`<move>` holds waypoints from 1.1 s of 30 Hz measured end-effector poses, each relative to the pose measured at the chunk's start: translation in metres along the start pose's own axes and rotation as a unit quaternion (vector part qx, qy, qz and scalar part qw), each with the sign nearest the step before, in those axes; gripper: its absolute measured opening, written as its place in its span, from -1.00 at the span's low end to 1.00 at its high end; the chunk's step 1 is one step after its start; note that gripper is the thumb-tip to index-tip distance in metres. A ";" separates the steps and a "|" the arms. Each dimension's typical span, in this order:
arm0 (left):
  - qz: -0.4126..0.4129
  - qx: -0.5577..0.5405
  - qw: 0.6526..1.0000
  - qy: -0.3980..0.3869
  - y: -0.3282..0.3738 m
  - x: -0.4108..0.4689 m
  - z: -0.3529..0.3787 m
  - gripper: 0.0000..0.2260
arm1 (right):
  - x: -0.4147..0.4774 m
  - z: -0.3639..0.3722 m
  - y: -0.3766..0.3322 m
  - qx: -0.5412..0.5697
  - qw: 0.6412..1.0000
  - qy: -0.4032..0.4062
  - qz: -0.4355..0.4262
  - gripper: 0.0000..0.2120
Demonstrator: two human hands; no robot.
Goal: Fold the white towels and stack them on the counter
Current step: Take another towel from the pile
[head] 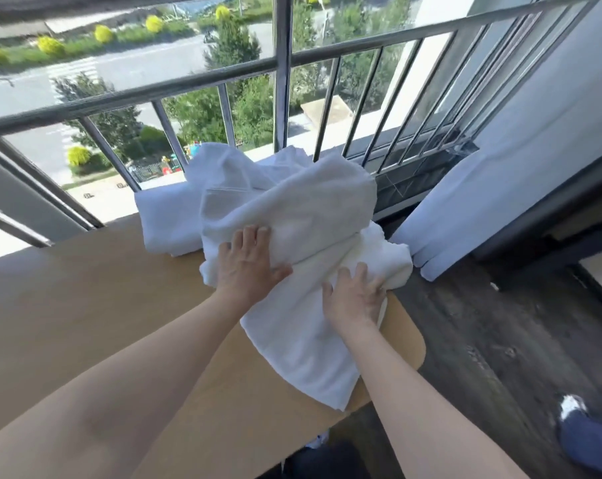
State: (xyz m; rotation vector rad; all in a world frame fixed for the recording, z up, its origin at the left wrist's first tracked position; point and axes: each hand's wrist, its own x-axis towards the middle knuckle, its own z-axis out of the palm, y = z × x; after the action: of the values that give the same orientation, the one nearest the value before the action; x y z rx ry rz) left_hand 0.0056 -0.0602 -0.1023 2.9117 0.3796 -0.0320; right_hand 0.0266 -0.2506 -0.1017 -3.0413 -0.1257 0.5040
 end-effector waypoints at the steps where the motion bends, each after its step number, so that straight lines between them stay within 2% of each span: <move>1: 0.003 -0.002 1.000 0.009 -0.002 0.002 0.002 -0.30 | 0.003 0.003 -0.001 -0.001 1.000 -0.002 0.001 -0.57; 7: 0.024 -0.032 0.999 0.034 -0.009 0.008 0.005 -0.49 | 0.016 0.013 -0.017 -0.012 0.998 -0.057 0.029 -0.57; 12: 0.033 -0.055 0.998 0.025 -0.003 0.007 0.002 -0.64 | 0.015 0.007 -0.012 0.098 0.993 -0.037 0.045 -0.67; 17: 0.058 -0.044 0.996 0.053 0.007 -0.003 -0.008 -0.71 | 0.010 0.000 -0.001 0.191 0.981 0.001 0.042 -0.71; 24: 0.049 -0.006 0.988 0.143 0.032 -0.024 -0.027 -0.72 | -0.004 -0.019 0.013 0.284 0.956 0.071 0.028 -0.70; 29: 0.052 -0.015 0.989 0.134 0.054 -0.038 -0.044 -0.75 | -0.016 -0.030 0.015 0.337 0.930 0.149 -0.016 -0.68; 33: 0.076 -0.007 0.981 0.180 0.069 -0.055 -0.056 -0.59 | -0.029 -0.037 0.011 0.359 0.910 0.205 -0.039 -0.69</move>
State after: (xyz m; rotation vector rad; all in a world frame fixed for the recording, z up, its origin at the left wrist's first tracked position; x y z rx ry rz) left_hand -0.0303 -0.1282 -0.0308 2.9176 0.2071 0.5247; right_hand 0.0118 -0.2655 -0.0586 -2.3297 -0.0287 -0.1018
